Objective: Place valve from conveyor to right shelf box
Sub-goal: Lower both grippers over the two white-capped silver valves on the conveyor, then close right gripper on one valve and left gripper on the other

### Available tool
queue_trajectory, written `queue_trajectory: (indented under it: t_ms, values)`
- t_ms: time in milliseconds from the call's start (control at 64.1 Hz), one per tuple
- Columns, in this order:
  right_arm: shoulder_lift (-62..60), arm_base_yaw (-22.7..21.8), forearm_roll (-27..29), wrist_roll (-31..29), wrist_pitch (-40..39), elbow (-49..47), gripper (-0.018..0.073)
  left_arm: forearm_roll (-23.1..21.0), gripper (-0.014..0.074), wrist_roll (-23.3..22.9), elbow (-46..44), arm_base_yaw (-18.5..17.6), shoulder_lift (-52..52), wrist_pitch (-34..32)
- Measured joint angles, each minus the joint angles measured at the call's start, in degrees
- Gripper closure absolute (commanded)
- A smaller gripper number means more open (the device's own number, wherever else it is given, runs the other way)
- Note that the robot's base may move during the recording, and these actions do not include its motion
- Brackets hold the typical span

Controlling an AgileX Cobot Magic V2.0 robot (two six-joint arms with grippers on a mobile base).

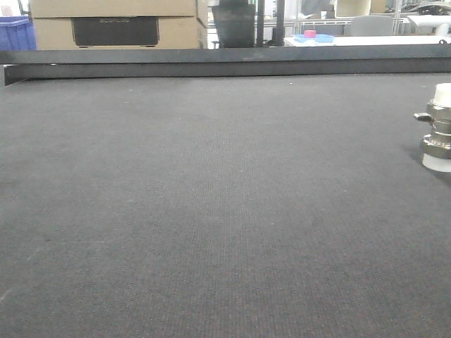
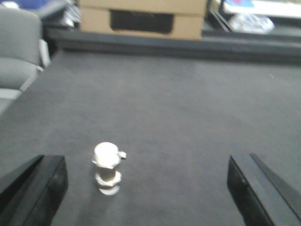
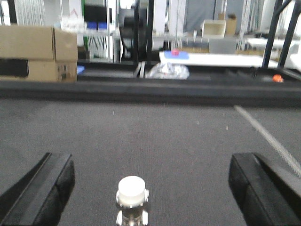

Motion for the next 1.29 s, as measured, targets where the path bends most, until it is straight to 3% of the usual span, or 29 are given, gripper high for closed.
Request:
queue_trajectory:
  t_ms: [125, 312, 561, 717, 920, 1295]
  values:
    - [7.35, 0.41, 0.00, 0.00, 5.56, -6.93, -0.0010, -0.55, -0.0005, 0.00, -4.19, -1.88, 3.85, 4.41]
    - [21.99, 3.75, -0.49, 0.00, 14.92, -19.84, -0.0010, -1.47, -0.0005, 0.00, -6.19, -3.34, 7.19, 5.88]
    - [44.51, 4.88, -0.73, 0.00, 36.10, -39.52, -0.0010, -1.81, -0.0005, 0.00, -6.29, -3.57, 7.74, 6.12]
    - [55.63, 4.88, -2.27, 0.00, 44.65, -47.52, -0.0010, -1.95, -0.0005, 0.00, -6.29, -3.57, 7.74, 6.14]
    - [66.95, 4.88, -3.05, 0.00, 46.62, -52.49, -0.0010, -1.95, -0.0005, 0.00, -6.31, -3.57, 7.74, 6.26]
    - [80.71, 4.88, -3.05, 0.00, 44.35, -52.69, -0.0003, -1.95, -0.0005, 0.00, -6.31, -3.57, 7.74, 7.14]
